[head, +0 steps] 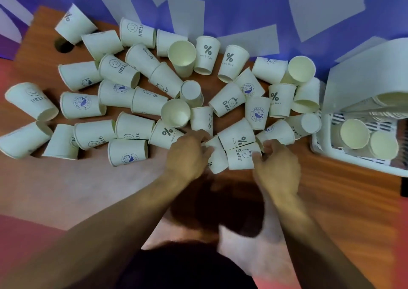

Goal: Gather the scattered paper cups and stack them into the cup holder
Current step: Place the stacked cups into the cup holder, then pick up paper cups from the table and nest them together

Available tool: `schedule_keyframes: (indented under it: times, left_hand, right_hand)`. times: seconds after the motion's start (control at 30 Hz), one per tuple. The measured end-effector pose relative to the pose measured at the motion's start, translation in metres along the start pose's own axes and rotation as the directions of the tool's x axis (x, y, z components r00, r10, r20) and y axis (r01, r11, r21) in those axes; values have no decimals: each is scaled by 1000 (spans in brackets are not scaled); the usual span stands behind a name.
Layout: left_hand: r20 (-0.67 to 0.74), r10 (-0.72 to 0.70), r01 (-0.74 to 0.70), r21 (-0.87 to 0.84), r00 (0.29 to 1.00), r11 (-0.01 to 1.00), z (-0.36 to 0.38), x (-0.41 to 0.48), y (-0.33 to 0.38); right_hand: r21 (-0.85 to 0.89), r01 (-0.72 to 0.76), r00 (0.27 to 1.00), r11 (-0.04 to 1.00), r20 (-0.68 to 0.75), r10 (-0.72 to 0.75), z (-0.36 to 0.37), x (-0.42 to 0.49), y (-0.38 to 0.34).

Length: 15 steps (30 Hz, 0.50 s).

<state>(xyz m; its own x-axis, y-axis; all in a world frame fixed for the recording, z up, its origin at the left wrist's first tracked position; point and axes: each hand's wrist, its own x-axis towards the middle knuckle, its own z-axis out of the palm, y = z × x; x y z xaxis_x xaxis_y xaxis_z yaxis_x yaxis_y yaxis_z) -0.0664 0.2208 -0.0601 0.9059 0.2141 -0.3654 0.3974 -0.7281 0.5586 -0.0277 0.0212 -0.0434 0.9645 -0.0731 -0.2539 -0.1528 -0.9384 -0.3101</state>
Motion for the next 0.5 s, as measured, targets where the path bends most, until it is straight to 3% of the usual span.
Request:
schedule_keyframes:
  times: [0.13, 0.5]
  left_hand:
    - [40, 23, -27, 91, 999, 995, 0, 6, 0]
    - [124, 24, -23, -11, 992, 1000, -6, 1, -10]
  right_hand:
    - [-30, -49, 996, 998, 73, 51, 6, -7, -1]
    - [146, -73, 993, 987, 106, 58, -8, -27, -10]
